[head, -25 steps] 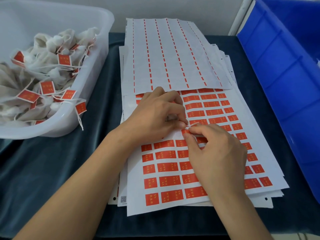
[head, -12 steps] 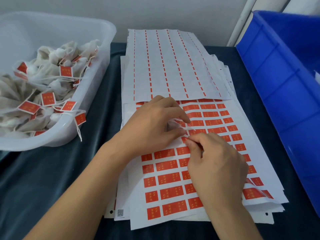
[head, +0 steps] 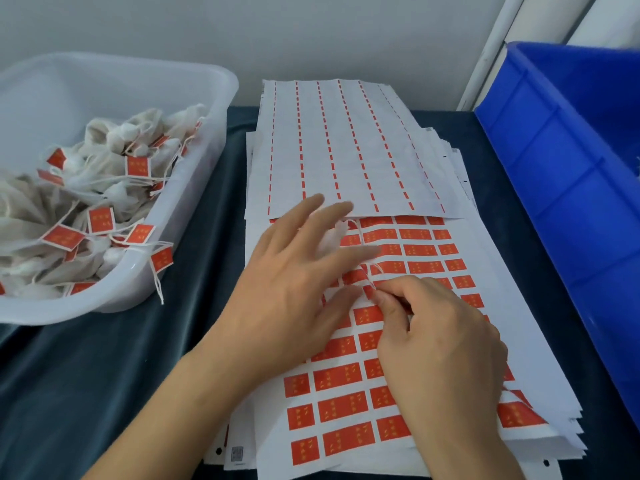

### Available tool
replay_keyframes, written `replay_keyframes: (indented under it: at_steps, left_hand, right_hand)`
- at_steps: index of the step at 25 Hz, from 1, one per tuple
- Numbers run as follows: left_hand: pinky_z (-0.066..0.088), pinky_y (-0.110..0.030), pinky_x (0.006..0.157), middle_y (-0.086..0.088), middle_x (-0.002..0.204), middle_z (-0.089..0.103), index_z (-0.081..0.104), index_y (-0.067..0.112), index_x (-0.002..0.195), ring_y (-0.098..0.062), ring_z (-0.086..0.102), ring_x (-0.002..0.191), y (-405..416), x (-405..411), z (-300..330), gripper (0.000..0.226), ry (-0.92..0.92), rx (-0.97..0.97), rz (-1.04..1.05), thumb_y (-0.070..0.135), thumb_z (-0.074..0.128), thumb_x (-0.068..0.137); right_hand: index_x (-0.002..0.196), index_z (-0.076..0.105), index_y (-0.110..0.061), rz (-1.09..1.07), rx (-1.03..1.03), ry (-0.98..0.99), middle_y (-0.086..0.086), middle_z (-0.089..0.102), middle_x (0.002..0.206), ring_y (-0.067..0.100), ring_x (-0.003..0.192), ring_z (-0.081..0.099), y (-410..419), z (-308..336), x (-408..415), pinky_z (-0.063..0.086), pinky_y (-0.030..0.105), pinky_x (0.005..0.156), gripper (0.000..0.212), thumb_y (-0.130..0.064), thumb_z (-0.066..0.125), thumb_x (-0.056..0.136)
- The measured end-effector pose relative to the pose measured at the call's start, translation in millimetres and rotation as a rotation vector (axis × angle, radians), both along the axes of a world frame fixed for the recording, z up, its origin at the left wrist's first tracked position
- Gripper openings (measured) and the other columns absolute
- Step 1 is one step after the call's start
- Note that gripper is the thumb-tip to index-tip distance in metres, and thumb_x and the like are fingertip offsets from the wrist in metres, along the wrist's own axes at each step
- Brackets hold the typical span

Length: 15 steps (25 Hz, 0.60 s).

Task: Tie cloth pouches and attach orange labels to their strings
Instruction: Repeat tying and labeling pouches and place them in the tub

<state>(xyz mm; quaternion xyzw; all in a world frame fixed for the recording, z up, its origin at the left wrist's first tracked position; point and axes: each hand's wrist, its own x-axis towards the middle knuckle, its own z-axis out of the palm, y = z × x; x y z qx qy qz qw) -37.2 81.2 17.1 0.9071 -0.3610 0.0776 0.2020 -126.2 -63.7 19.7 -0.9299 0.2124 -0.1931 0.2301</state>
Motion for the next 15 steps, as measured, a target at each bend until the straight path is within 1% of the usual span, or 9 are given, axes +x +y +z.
replay_keyframes:
  at_steps: [1, 3, 5, 6, 9, 11, 13, 14, 15]
  left_hand:
    - [0.020, -0.049, 0.128, 0.012, 0.169, 0.029, 0.054, 0.049, 0.143, -0.016, 0.012, 0.161, 2, 0, -1, 0.040, 0.013, 0.032, -0.073, 0.051, 0.055, 0.103]
    - [0.020, -0.051, 0.129, 0.016, 0.169, 0.028, 0.054, 0.050, 0.144, -0.012, 0.008, 0.161, 7, 3, -4, 0.038, 0.090, 0.078, -0.140, 0.053, 0.046, 0.107]
    - [0.018, -0.046, 0.130, 0.021, 0.167, 0.030, 0.053, 0.052, 0.145, -0.006, 0.009, 0.160, 12, 6, -7, 0.040, 0.168, 0.077, -0.144, 0.056, 0.043, 0.106]
    - [0.019, -0.044, 0.130, 0.023, 0.165, 0.032, 0.054, 0.052, 0.144, -0.005, 0.013, 0.158, 14, 8, -8, 0.040, 0.180, 0.072, -0.154, 0.057, 0.044, 0.105]
    - [0.027, -0.043, 0.125, 0.023, 0.152, 0.048, 0.062, 0.049, 0.136, -0.004, 0.030, 0.150, 13, 16, -8, 0.035, 0.148, 0.072, -0.212, 0.053, 0.051, 0.103]
    - [0.034, -0.045, 0.121, 0.019, 0.141, 0.057, 0.069, 0.044, 0.126, -0.008, 0.039, 0.143, 8, 25, -7, 0.025, 0.116, 0.061, -0.255, 0.045, 0.060, 0.102]
    - [0.040, -0.046, 0.116, 0.015, 0.130, 0.064, 0.074, 0.039, 0.115, -0.010, 0.047, 0.135, 1, 34, -7, 0.016, 0.083, 0.046, -0.294, 0.037, 0.069, 0.099]
    - [0.043, -0.045, 0.113, 0.014, 0.125, 0.066, 0.075, 0.037, 0.110, -0.011, 0.050, 0.131, -2, 37, -9, 0.013, 0.075, 0.032, -0.308, 0.033, 0.072, 0.098]
    - [0.045, -0.044, 0.110, 0.013, 0.122, 0.067, 0.076, 0.035, 0.107, -0.011, 0.051, 0.128, -3, 40, -10, 0.011, 0.073, 0.014, -0.320, 0.031, 0.074, 0.097]
  right_hand:
    - [0.098, 0.075, -0.032, 0.005, -0.003, 0.007, -0.011, 0.075, 0.086, 0.003, 0.065, 0.049, 0, -1, 0, 0.051, 0.027, 0.067, 0.033, -0.050, 0.054, 0.081]
    - [0.097, 0.074, -0.032, 0.018, -0.008, 0.016, -0.012, 0.074, 0.086, 0.003, 0.065, 0.049, 1, -2, -1, 0.050, 0.026, 0.066, 0.030, -0.049, 0.055, 0.082]
    - [0.097, 0.073, -0.032, 0.033, -0.021, 0.030, -0.012, 0.073, 0.086, 0.003, 0.066, 0.049, 2, -5, -3, 0.054, 0.030, 0.065, 0.028, -0.049, 0.059, 0.082]
    - [0.097, 0.073, -0.031, 0.039, -0.032, 0.030, -0.011, 0.073, 0.085, 0.003, 0.066, 0.049, 2, -6, -4, 0.056, 0.031, 0.064, 0.027, -0.048, 0.060, 0.081]
    - [0.094, 0.074, -0.029, 0.037, -0.058, 0.024, -0.010, 0.072, 0.082, 0.004, 0.066, 0.049, 2, -8, -3, 0.057, 0.033, 0.061, 0.026, -0.046, 0.063, 0.079]
    - [0.092, 0.073, -0.029, 0.031, -0.065, 0.023, -0.010, 0.071, 0.079, 0.004, 0.064, 0.048, 2, -9, -3, 0.057, 0.034, 0.059, 0.025, -0.047, 0.063, 0.078]
    - [0.092, 0.073, -0.029, 0.027, -0.055, 0.031, -0.011, 0.071, 0.079, 0.004, 0.063, 0.048, 2, -8, -3, 0.057, 0.034, 0.061, 0.026, -0.047, 0.061, 0.078]
    - [0.092, 0.073, -0.029, 0.035, -0.050, 0.027, -0.011, 0.070, 0.079, 0.004, 0.063, 0.048, 1, -8, -4, 0.056, 0.031, 0.062, 0.026, -0.047, 0.061, 0.078]
    - [0.092, 0.073, -0.028, 0.048, -0.046, 0.020, -0.011, 0.070, 0.079, 0.004, 0.063, 0.048, 1, -8, -5, 0.052, 0.025, 0.063, 0.025, -0.046, 0.062, 0.079]
